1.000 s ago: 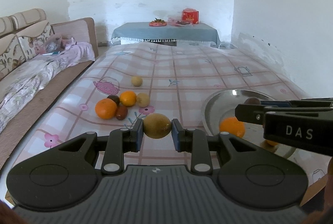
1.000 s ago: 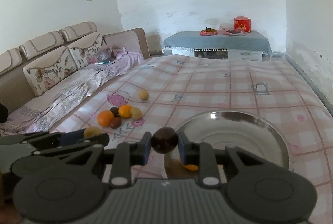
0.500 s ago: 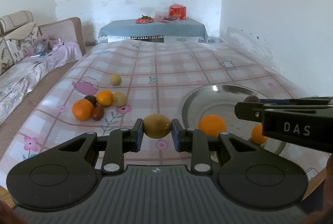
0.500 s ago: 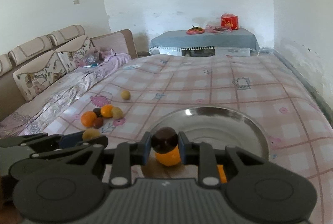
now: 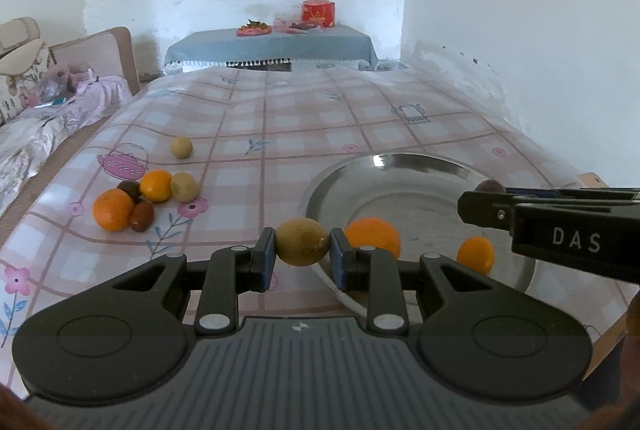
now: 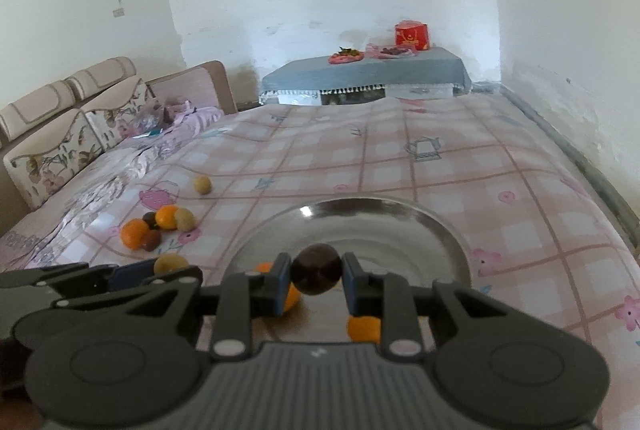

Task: Organize fruits
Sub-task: 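Carry the yellow-green fruit and passion fruit over the steel basin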

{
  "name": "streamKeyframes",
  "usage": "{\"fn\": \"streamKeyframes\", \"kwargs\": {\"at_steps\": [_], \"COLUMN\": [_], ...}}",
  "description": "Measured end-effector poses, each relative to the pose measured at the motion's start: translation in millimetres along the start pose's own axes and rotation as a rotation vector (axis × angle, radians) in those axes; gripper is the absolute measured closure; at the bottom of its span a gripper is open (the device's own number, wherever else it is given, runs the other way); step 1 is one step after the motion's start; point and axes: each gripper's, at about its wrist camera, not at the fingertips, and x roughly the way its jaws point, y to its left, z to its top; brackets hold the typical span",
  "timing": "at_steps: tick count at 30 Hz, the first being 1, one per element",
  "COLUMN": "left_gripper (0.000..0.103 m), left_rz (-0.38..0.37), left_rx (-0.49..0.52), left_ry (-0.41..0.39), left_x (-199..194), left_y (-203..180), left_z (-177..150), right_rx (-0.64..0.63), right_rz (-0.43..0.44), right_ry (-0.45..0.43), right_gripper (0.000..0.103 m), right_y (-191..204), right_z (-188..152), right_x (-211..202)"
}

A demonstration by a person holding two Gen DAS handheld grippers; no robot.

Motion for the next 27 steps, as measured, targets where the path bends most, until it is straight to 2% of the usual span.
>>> {"fn": "streamKeyframes", "kwargs": {"at_steps": [27], "left_gripper": [0.069], "left_rz": [-0.131], "left_rx": [0.059], "left_ry": [0.036], "left_x": [17.5], "left_y": [-51.0], "left_z": [-7.1], "right_rx": [0.062], "right_rz": [-0.08], "right_ry": [0.013], "right_gripper": [0.078], "right_y": [-44.6], "right_z": [-7.8], "right_x": [2.5]}}
